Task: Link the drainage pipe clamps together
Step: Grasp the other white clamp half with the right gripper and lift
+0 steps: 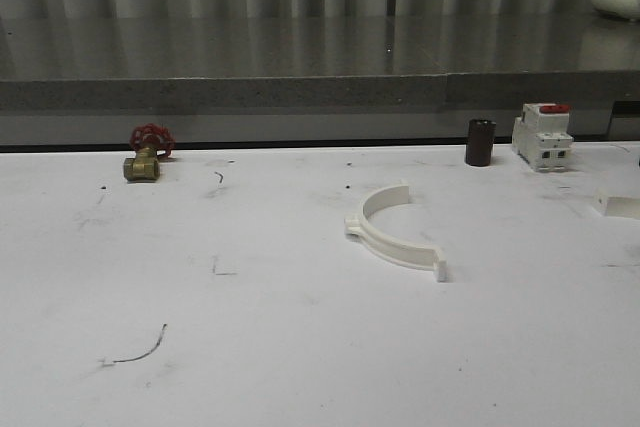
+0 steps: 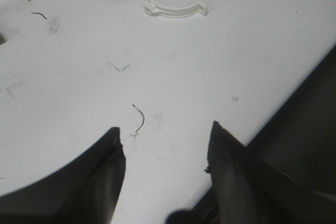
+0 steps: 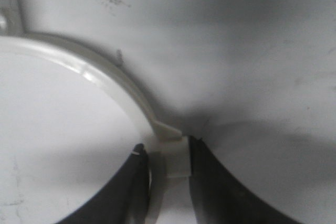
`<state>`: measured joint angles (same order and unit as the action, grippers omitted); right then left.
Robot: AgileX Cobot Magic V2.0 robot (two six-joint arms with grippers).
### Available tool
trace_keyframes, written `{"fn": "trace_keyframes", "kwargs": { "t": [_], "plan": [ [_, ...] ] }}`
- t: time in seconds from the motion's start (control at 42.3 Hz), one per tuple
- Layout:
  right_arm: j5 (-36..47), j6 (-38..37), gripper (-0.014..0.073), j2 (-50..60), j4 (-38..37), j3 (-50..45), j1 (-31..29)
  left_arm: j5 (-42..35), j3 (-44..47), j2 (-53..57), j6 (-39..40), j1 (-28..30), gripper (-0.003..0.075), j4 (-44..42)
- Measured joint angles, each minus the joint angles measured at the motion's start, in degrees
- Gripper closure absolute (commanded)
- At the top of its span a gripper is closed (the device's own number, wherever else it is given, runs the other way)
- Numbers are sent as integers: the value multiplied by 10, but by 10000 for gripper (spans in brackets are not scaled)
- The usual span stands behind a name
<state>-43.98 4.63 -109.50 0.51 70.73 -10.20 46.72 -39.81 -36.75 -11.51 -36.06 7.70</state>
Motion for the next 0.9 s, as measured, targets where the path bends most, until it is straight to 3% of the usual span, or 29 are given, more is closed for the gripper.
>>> {"fn": "trace_keyframes", "kwargs": {
  "t": [0.237,0.426,0.899],
  "plan": [
    [-6,1,385,1,7,4,11,0,0,0,0,0,365,0],
    [-52,-9,385,14,41,42,58,0,0,0,0,0,365,0],
    [-61,-187,385,15,53,85,193,1,0,0,0,0,365,-3]
  ]
}}
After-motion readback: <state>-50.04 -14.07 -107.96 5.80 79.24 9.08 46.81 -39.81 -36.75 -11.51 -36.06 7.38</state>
